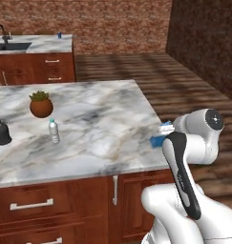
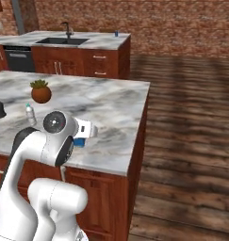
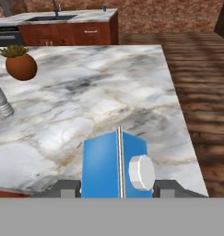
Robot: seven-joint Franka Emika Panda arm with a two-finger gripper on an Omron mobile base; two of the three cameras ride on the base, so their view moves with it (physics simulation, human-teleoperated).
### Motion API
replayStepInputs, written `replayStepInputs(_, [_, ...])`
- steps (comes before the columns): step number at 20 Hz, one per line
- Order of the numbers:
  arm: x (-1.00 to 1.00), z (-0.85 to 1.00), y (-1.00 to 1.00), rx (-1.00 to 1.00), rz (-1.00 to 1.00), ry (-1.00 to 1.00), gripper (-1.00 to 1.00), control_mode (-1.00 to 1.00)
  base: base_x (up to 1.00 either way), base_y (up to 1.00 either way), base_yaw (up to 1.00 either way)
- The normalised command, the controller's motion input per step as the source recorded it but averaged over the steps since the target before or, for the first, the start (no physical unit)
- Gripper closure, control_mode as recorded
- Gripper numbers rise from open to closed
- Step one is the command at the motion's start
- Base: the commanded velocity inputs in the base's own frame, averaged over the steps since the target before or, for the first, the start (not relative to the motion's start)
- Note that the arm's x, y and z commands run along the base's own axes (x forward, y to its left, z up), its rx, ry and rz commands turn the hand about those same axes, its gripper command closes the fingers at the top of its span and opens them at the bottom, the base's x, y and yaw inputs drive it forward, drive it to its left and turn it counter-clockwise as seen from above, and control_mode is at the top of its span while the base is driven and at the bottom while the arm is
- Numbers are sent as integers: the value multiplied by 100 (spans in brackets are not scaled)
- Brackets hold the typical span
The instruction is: Move the drinks to the dining counter.
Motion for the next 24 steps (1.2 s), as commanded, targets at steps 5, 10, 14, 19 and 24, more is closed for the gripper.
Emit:
replayStepInputs(5, [0, 0, 0, 0, 0, 0, 100, 100, 0, -60, 0])
replayStepInputs(10, [0, 0, 0, 0, 0, 0, 100, 100, 0, -61, 0])
replayStepInputs(14, [0, 0, 0, 0, 0, 0, 100, 100, 0, -63, 0])
replayStepInputs(19, [0, 0, 0, 0, 0, 0, 100, 100, 0, -62, 0])
replayStepInputs(24, [0, 0, 0, 0, 0, 0, 100, 100, 0, -59, 0])
